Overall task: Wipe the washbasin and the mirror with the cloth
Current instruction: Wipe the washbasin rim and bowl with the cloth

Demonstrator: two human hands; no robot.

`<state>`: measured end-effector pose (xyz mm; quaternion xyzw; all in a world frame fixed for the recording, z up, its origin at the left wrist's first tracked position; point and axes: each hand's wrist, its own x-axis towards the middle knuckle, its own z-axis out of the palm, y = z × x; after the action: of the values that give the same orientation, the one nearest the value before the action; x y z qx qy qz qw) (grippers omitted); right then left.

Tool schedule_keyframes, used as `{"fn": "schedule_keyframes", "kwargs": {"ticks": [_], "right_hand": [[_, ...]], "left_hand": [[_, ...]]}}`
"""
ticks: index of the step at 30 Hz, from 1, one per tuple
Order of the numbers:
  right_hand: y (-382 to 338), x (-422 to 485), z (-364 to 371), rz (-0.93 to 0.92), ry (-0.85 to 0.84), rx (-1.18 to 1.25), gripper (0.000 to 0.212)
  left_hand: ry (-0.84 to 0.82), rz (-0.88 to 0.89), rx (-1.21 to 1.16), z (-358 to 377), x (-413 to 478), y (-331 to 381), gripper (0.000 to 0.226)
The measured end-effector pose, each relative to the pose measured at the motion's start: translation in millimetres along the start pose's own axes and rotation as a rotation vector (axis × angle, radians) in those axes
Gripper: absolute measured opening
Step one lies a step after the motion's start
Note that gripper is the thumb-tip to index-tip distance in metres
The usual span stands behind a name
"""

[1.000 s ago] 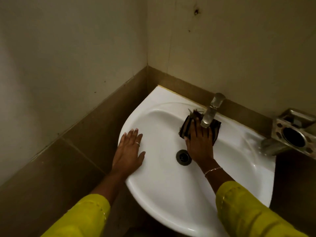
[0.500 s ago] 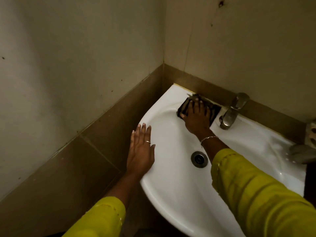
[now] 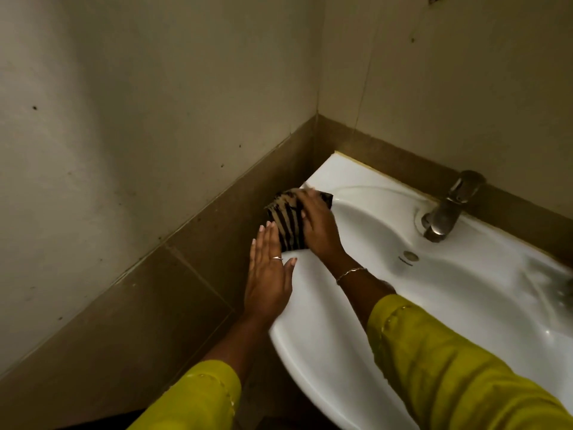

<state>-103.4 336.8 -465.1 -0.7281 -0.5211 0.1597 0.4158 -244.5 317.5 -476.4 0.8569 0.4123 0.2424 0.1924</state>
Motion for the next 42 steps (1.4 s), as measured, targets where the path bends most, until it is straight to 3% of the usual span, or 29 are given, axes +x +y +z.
{"fn": "schedule_keyframes", "kwargs": {"ticks": [1, 6, 18, 22, 25, 28, 35, 38, 42], "right_hand": [[-2.5, 3.1, 0.9, 0.051, 0.031, -0.089, 0.049], [-11.3, 3.3, 22.2, 0.182, -0.174, -0.436, 0.055], [-10.2, -45.8, 30.6, 0.082, -0.380, -0.116, 0.062], [-15.6, -68.4, 32.5, 0.130, -0.441, -0.034, 0.059], [-19.5, -83.6, 29.0, 0.131, -0.463, 0.006, 0.075], [-21.3, -97.4, 22.3, 0.125, -0.529, 0.004, 0.064], [-14.2, -136.0, 10.8, 0.122, -0.656, -0.001, 0.059], [-10.1, -154.7, 0.6, 0.103, -0.725, -0.029, 0.062], [-15.1, -174.6, -16.3, 0.156, -0.775, -0.050, 0.054]], "left_hand": [[-0.002, -0.003, -0.003, 0.6, -0.2, -0.6, 0.063], [-0.001, -0.031, -0.041, 0.4, -0.2, 0.4, 0.064], [0.034, 0.002, -0.167, -3.0, -1.2, 2.7, 0.066], [0.103, -0.057, -0.240, -4.2, -1.2, 3.8, 0.069], [0.187, -0.137, -0.302, -4.4, -1.3, 4.2, 0.069], [0.224, -0.237, -0.345, -5.4, -2.0, 4.8, 0.073], [0.209, -0.214, -0.384, -9.2, -9.0, 8.6, 0.078], [0.185, -0.209, -0.435, -9.3, -12.8, 10.8, 0.090], [0.038, -0.076, -0.236, -10.5, -13.9, 15.0, 0.094]]}}
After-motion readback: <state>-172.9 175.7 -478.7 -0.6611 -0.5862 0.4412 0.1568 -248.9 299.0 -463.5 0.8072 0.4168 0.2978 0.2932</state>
